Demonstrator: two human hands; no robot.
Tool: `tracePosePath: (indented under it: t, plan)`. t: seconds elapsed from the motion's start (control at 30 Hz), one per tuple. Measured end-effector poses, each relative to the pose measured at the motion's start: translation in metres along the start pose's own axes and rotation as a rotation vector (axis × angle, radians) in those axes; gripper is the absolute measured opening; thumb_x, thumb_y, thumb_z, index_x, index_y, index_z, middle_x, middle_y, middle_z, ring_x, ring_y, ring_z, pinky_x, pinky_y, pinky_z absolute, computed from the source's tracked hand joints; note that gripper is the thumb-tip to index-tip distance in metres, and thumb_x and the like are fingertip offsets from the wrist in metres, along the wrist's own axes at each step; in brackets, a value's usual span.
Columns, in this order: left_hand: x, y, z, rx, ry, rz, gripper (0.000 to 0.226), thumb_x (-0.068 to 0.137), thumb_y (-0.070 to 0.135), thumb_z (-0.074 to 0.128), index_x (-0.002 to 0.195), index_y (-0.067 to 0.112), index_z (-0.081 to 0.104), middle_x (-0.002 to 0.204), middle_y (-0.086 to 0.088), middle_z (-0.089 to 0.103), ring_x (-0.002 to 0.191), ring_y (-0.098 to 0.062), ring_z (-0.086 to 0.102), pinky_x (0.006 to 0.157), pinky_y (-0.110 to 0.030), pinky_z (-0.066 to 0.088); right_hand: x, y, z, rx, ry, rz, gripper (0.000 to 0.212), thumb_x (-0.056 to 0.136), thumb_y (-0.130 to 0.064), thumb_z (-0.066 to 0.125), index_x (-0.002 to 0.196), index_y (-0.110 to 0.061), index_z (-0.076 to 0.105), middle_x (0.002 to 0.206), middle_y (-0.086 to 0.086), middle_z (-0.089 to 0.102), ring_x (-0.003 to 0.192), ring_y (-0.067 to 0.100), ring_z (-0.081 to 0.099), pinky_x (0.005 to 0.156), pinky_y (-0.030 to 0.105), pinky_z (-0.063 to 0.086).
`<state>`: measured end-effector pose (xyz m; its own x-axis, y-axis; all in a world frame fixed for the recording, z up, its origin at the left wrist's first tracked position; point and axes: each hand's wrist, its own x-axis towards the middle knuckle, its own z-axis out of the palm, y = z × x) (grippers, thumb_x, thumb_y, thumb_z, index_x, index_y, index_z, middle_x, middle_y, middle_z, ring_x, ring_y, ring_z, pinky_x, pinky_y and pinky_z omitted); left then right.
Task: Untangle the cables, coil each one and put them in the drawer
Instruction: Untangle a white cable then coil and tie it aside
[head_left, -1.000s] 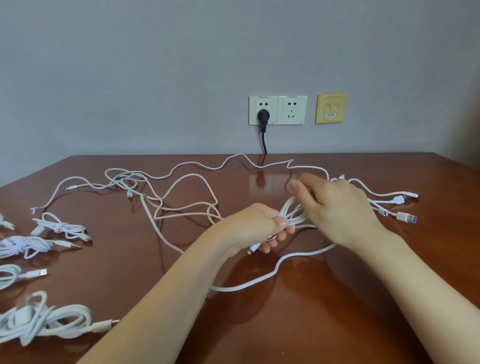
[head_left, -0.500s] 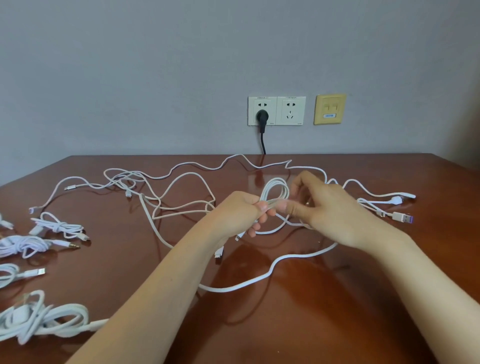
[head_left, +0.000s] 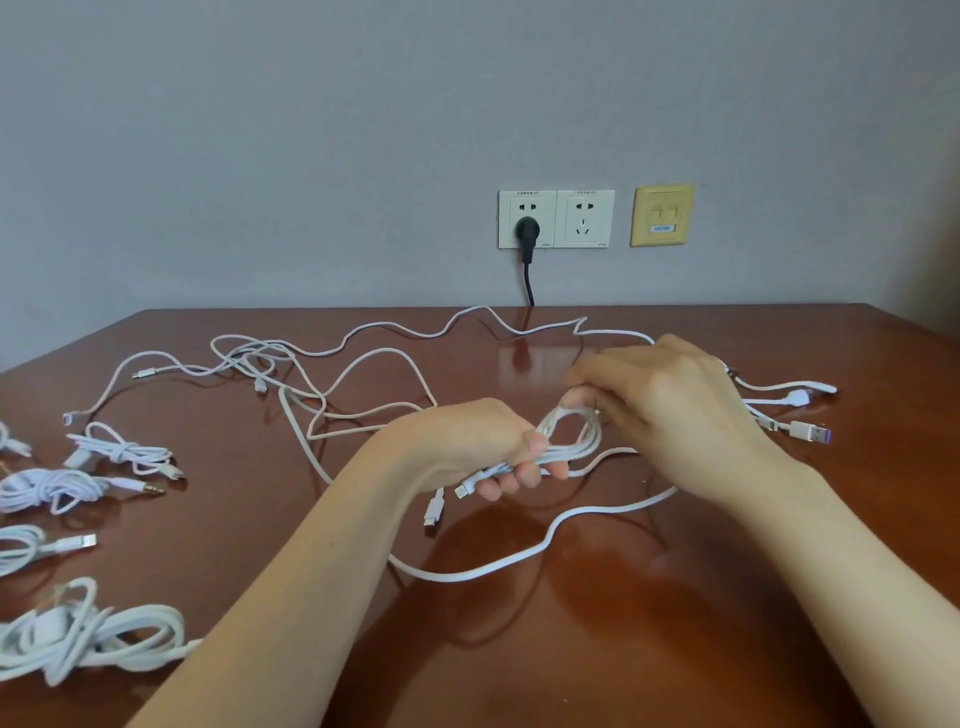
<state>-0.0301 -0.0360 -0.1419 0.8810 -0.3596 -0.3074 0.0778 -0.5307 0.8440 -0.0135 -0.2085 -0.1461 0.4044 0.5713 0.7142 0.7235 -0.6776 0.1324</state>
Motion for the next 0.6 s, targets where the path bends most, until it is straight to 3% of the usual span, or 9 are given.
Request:
tracePosePath:
  t: [0.07, 0.17, 0.27, 0.33, 0.4, 0.5, 0.6]
  plan:
    - [-0.003, 0.000, 0.000, 0.105, -0.093, 0.009, 0.036, 0.101, 0.011, 0.034, 0.078, 0.013, 0.062, 0.057, 0.004, 0.043, 0.052, -0.007, 0.035, 0.041, -0.012, 0.029, 0.000, -0.001, -0.001, 0.105, -0.032, 0.060, 0.026, 0.082, -0.031, 0.047, 0.070, -0.018, 0.067, 0.062, -0.007, 0.064, 0.068, 0.015, 0.050, 0.058, 0.028, 0.034]
    - [-0.005, 0.000, 0.004, 0.249, -0.200, 0.045, 0.037, 0.101, 0.013, 0.035, 0.079, 0.017, 0.064, 0.061, 0.004, 0.043, 0.055, -0.008, 0.036, 0.044, -0.014, 0.031, 0.001, -0.001, -0.004, 0.382, -0.212, 0.293, 0.013, 0.078, -0.028, 0.068, 0.066, -0.031, 0.067, 0.062, -0.007, 0.066, 0.063, 0.011, 0.059, 0.066, 0.034, 0.047]
    - [-0.004, 0.000, 0.009, 0.348, -0.236, 0.151, 0.037, 0.100, 0.013, 0.038, 0.077, 0.025, 0.065, 0.064, 0.006, 0.045, 0.058, -0.008, 0.039, 0.051, -0.016, 0.035, 0.002, 0.002, -0.006, 0.663, -0.318, 0.421, 0.015, 0.072, -0.014, 0.076, 0.064, -0.025, 0.070, 0.057, -0.002, 0.065, 0.057, 0.008, 0.060, 0.065, 0.027, 0.051]
    - [-0.002, 0.000, 0.011, 0.356, -0.183, 0.213, 0.033, 0.100, 0.014, 0.039, 0.084, 0.014, 0.068, 0.062, 0.009, 0.045, 0.058, -0.007, 0.041, 0.053, -0.015, 0.035, 0.002, 0.005, -0.007, 0.831, -0.354, 0.504, 0.014, 0.073, -0.006, 0.073, 0.064, -0.017, 0.070, 0.054, -0.002, 0.065, 0.052, 0.005, 0.057, 0.057, 0.017, 0.047]
    - [0.002, -0.002, 0.012, 0.294, -0.067, 0.281, 0.029, 0.099, 0.012, 0.041, 0.093, -0.001, 0.066, 0.060, 0.010, 0.046, 0.055, -0.006, 0.042, 0.051, -0.012, 0.035, 0.001, 0.008, -0.004, 0.912, -0.367, 0.578, 0.025, 0.078, 0.002, 0.067, 0.062, -0.017, 0.069, 0.052, -0.002, 0.063, 0.050, 0.007, 0.054, 0.052, 0.017, 0.043]
    - [0.004, 0.000, 0.010, 0.166, 0.104, 0.368, 0.030, 0.099, 0.010, 0.040, 0.086, 0.010, 0.067, 0.058, 0.008, 0.044, 0.053, -0.007, 0.039, 0.047, -0.011, 0.032, 0.001, 0.008, 0.001, 0.904, -0.323, 0.594, 0.033, 0.082, 0.005, 0.060, 0.062, -0.020, 0.069, 0.050, -0.002, 0.061, 0.050, 0.007, 0.048, 0.054, 0.018, 0.038]
    - [0.006, 0.002, 0.009, 0.059, 0.273, 0.380, 0.044, 0.099, 0.011, 0.040, 0.066, 0.024, 0.064, 0.067, -0.002, 0.057, 0.055, -0.009, 0.040, 0.050, -0.017, 0.033, 0.002, 0.003, 0.008, 0.819, -0.222, 0.633, 0.035, 0.087, -0.012, 0.060, 0.056, -0.029, 0.066, 0.057, 0.002, 0.057, 0.049, 0.002, 0.040, 0.053, 0.018, 0.033]
